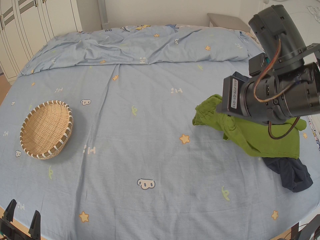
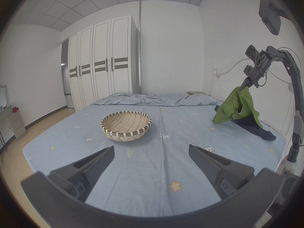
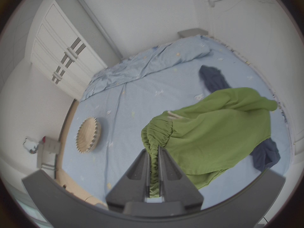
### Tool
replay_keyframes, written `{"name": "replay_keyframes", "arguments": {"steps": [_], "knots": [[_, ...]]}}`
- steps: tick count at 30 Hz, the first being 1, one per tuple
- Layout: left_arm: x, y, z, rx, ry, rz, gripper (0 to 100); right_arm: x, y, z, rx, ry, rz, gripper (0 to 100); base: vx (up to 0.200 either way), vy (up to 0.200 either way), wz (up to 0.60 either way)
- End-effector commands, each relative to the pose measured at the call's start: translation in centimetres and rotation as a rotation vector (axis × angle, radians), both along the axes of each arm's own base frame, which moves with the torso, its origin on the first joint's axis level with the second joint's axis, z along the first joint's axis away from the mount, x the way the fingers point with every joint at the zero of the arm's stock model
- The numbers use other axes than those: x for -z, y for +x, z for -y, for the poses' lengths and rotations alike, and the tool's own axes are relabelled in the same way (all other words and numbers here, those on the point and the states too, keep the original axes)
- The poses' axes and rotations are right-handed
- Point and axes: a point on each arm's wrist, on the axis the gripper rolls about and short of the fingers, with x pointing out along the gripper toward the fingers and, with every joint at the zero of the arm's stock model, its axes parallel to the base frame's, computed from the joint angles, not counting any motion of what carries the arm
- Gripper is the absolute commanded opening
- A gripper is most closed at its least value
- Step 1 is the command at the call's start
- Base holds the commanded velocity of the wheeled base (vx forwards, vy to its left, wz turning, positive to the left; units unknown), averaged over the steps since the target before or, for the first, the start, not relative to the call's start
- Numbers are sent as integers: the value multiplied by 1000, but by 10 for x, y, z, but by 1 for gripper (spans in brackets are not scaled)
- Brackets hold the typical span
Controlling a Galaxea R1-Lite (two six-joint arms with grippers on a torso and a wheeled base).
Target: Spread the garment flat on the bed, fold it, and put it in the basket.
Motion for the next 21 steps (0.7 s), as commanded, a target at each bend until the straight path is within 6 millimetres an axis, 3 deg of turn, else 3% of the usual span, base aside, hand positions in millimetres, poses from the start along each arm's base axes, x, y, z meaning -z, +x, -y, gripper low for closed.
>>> {"name": "replay_keyframes", "arguments": {"steps": [1,2,7,14,21], "knots": [[5,0,0,0,0,-1,100,-13,-17,-4,-170,84,-74,0,0,0,0],[5,0,0,-2,0,-1,100,-19,-23,-1,-255,129,-129,0,0,0,0],[5,0,0,0,0,-1,100,-24,-30,-13,-339,196,-166,0,0,0,0],[5,0,0,0,0,-1,100,-2,-36,-59,-427,186,-192,0,0,0,0],[5,0,0,0,0,-1,100,5,-28,-71,-425,189,-195,0,0,0,0]]}}
